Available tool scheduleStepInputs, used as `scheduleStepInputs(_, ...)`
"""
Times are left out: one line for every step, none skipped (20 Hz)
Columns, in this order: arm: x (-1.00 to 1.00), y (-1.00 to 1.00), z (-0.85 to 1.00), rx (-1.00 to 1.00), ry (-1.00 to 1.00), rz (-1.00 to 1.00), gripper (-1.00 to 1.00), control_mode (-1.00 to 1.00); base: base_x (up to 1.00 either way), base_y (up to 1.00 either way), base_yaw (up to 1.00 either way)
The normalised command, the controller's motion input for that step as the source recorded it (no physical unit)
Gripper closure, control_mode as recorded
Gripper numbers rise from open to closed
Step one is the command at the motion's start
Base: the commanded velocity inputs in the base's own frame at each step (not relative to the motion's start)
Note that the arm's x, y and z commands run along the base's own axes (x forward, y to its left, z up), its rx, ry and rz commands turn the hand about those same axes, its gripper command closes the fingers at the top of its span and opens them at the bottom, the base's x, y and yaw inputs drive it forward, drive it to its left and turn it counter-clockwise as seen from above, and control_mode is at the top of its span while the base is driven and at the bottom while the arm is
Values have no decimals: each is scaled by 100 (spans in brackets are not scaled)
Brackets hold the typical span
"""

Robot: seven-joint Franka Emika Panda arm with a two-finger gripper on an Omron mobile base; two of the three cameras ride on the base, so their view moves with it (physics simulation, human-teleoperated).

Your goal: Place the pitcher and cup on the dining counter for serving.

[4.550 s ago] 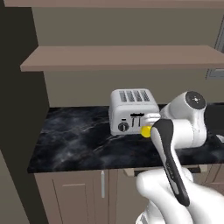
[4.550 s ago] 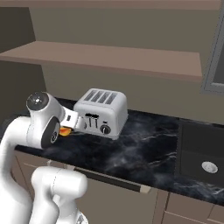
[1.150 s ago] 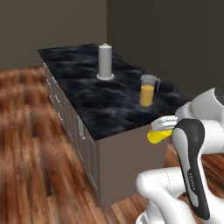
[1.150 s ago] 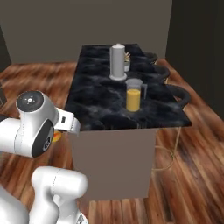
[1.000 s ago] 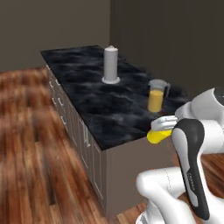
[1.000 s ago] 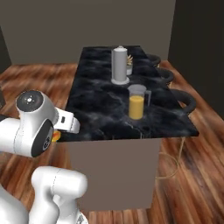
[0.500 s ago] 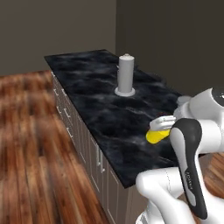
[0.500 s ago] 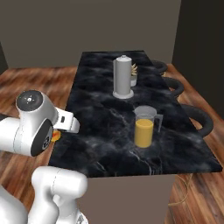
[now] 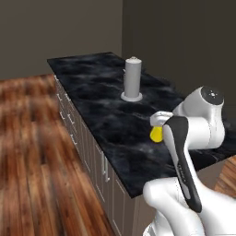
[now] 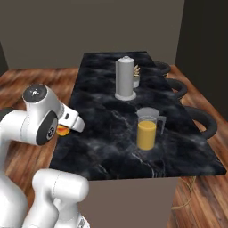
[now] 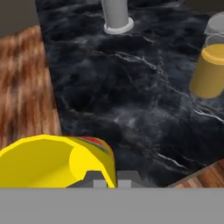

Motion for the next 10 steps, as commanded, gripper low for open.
scheduleStepInputs(63, 0, -6, 18, 7, -36, 100, -100, 0, 0, 0)
scheduleStepInputs(64, 0, -4, 17, 5, -36, 100, -100, 0, 0, 0)
scheduleStepInputs(70, 0, -2, 16, 5, -37, 100, -100, 0, 0, 0)
scheduleStepInputs(76, 0, -1, 15, 5, -37, 100, -100, 0, 0, 0)
scheduleStepInputs(79, 0, 0, 16, 8, -34, 100, -100, 0, 0, 0)
scheduleStepInputs(82, -1, -1, 16, 10, -31, 100, -100, 0, 0, 0)
scheduleStepInputs(81, -7, -2, 16, 12, -27, 100, -100, 0, 0, 0)
scheduleStepInputs(80, -19, -5, 15, 13, -22, 100, -100, 0, 0, 0)
scheduleStepInputs(71, -29, -11, 13, 15, -16, 100, -100, 0, 0, 0)
scheduleStepInputs(70, -37, -14, 13, 15, -14, 100, -100, 0, 0, 0)
